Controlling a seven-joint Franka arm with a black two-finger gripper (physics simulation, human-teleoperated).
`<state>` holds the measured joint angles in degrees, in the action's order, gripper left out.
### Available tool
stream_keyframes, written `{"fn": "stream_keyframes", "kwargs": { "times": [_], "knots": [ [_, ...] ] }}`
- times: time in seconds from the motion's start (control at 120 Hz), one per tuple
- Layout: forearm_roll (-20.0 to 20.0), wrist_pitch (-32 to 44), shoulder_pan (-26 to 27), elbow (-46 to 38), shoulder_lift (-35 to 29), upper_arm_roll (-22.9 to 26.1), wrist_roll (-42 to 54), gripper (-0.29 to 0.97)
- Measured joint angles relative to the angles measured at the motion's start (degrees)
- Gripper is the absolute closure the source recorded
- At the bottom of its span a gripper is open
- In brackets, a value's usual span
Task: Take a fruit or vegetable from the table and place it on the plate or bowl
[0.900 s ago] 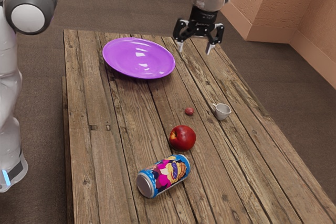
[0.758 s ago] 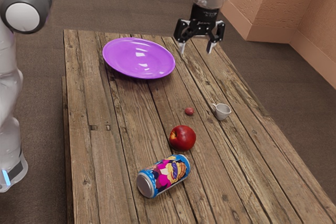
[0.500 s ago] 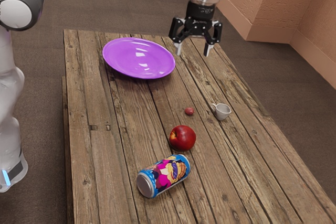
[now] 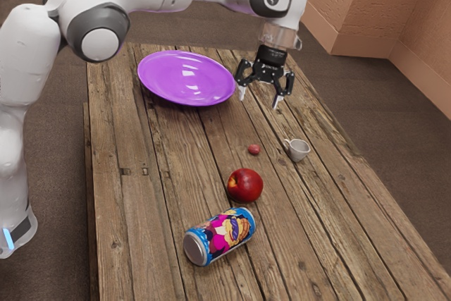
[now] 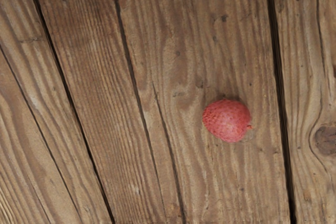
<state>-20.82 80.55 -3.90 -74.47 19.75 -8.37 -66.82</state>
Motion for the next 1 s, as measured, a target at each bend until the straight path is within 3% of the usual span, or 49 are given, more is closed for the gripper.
{"fn": "stream_keyframes", "kwargs": {
  "times": [0.117,0.25,0.358,0.85,1.0],
  "knots": [
    [-1.5,1.6,-0.1,-0.8,3.4,2.0,5.3,0.0],
    [-2.6,7.6,1.9,-13.3,-3.2,2.2,10.0,0.0],
    [-3.6,11.1,1.7,-17.4,-4.5,1.7,13.4,0.01],
    [-4.3,17.8,-1.2,-15.5,1.1,1.6,32.9,0.0],
    [-4.5,19.9,-0.9,-14.0,2.3,2.6,36.1,0.12]
  ]
}}
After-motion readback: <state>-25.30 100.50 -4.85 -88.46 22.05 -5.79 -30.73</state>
